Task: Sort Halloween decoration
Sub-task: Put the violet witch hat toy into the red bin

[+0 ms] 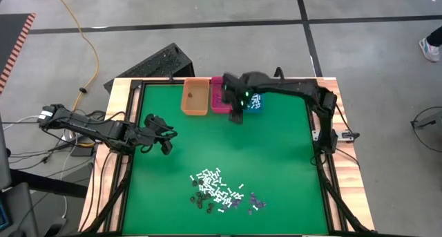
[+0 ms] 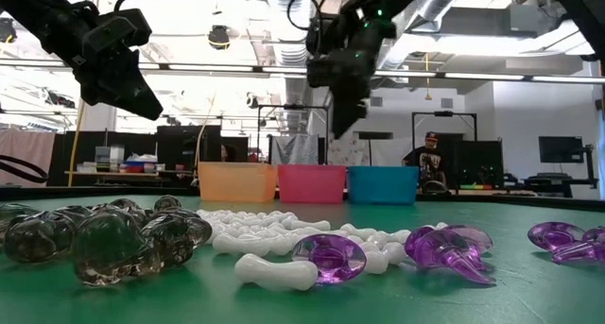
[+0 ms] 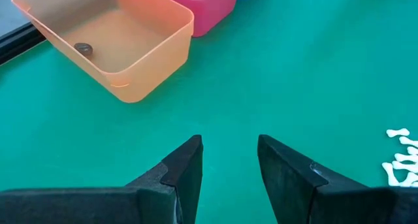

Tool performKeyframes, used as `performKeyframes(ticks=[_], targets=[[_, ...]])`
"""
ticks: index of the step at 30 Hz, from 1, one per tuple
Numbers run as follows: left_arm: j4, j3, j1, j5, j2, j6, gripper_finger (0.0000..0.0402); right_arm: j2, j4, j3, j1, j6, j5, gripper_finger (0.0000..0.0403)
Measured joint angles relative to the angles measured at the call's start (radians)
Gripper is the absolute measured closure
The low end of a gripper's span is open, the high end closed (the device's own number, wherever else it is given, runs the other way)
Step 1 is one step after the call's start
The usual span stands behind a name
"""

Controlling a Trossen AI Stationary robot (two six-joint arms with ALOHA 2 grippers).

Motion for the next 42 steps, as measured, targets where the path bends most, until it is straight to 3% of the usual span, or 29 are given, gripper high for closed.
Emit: performKeyframes(ticks=[3,9,15,18,25,34,42], targets=[[0.0,0.0,0.0,0.006,0.0,0.0,0.0264,-0.013,-0.088,-0.049,0.122,0.061,-0.057,0.0231],[0.001,0.0,0.0,0.02,0.0,0.0,0.0264,-0.076,-0.055,-0.186,0.469,0.281,-0.049,0.0237],[0.003,0.0,0.0,0.022,0.0,0.002,0.0264,-0.122,0.083,-0.301,0.791,0.689,0.135,0.0235],[0.007,0.0,0.0,0.021,0.0,0.001,0.0264,-0.118,0.145,-0.34,0.9,0.834,0.239,0.0229],[0.024,0.0,0.0,0.011,0.0,-0.008,0.0264,-0.115,0.18,-0.372,0.955,0.955,0.421,0.0218],[0.03,0.0,0.0,0.014,0.0,-0.009,0.0264,-0.114,0.397,-0.476,0.962,1.027,0.384,0.0217],[0.03,0.0,0.0,0.014,0.0,-0.009,0.0264,-0.113,0.433,-0.529,0.969,1.085,0.381,0.0217]])
